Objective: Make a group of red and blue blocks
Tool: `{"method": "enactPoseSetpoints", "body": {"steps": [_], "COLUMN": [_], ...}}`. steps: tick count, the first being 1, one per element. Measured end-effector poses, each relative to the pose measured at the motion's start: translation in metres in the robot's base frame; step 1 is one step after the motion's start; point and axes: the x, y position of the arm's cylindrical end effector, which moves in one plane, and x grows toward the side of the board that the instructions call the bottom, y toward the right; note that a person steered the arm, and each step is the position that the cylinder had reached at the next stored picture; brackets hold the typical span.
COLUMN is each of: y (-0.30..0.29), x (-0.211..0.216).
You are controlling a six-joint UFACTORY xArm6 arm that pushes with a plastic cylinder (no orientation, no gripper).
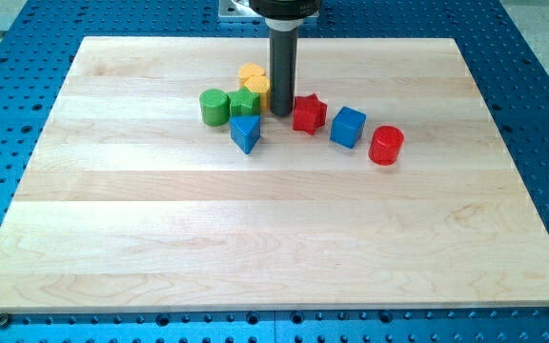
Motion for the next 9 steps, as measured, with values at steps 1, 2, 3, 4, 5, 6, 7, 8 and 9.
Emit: {"method": "enactPoseSetpoints", "body": {"steps": [1,2,3,4,5,6,7,8,9], "y": [0.047,0.069,0.036,-0.057,-0.119,-0.108,-0.062,-0.003,0.017], "x": [0.027,0.051,0.069,0.111,0.088,0.057,0.054,0.072,0.084]}}
